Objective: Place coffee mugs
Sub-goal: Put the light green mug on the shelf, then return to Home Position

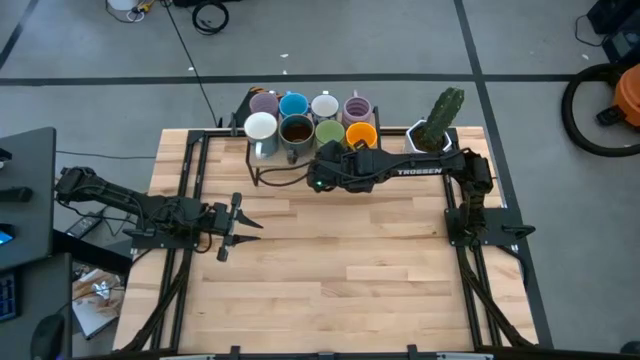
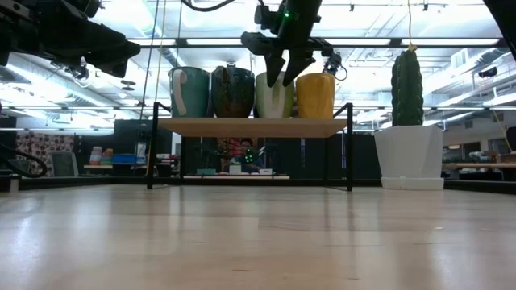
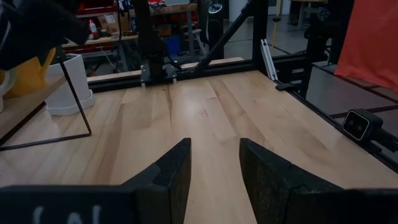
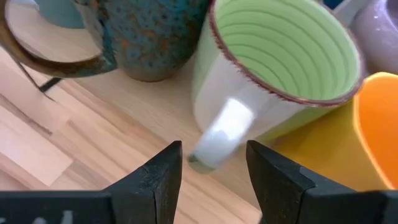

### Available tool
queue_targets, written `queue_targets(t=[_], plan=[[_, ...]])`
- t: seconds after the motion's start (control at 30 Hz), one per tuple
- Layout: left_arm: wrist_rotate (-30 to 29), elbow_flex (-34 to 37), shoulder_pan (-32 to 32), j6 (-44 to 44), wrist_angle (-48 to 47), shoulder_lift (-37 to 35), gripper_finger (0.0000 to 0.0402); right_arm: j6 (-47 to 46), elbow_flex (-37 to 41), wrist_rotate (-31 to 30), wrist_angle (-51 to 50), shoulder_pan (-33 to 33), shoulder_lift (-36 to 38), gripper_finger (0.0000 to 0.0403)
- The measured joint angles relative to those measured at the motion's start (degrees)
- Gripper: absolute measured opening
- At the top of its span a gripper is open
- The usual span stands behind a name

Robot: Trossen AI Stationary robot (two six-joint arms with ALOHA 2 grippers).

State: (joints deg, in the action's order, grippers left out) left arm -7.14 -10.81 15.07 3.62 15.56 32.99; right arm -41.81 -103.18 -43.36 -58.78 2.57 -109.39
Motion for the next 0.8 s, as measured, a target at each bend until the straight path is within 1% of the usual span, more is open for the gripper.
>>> queue_targets(t=[0.23,0.53,0.67,0.73,0.8], plan=[[0.3,0.0,0.0,-1.5,0.0,0.0,0.0141,0.9,0.0,0.0,-2.4,0.0,0.0,0.0185],[0.6,0.0,0.0,-1.2,-0.2,0.0,0.0141,0.3,0.0,0.2,-2.5,-0.3,0.1,0.0185],[5.6,0.0,0.0,0.3,-0.4,0.0,0.0141,-0.4,0.0,1.0,-2.5,-1.3,2.4,0.0185],[5.9,0.0,0.0,1.0,0.4,0.0,0.0141,-1.1,0.0,1.0,-2.6,-1.5,4.0,0.0185],[4.7,0.0,-0.3,1.8,0.6,-0.6,0.0141,-1.1,0.0,0.9,-2.7,-1.9,5.1,0.0185]])
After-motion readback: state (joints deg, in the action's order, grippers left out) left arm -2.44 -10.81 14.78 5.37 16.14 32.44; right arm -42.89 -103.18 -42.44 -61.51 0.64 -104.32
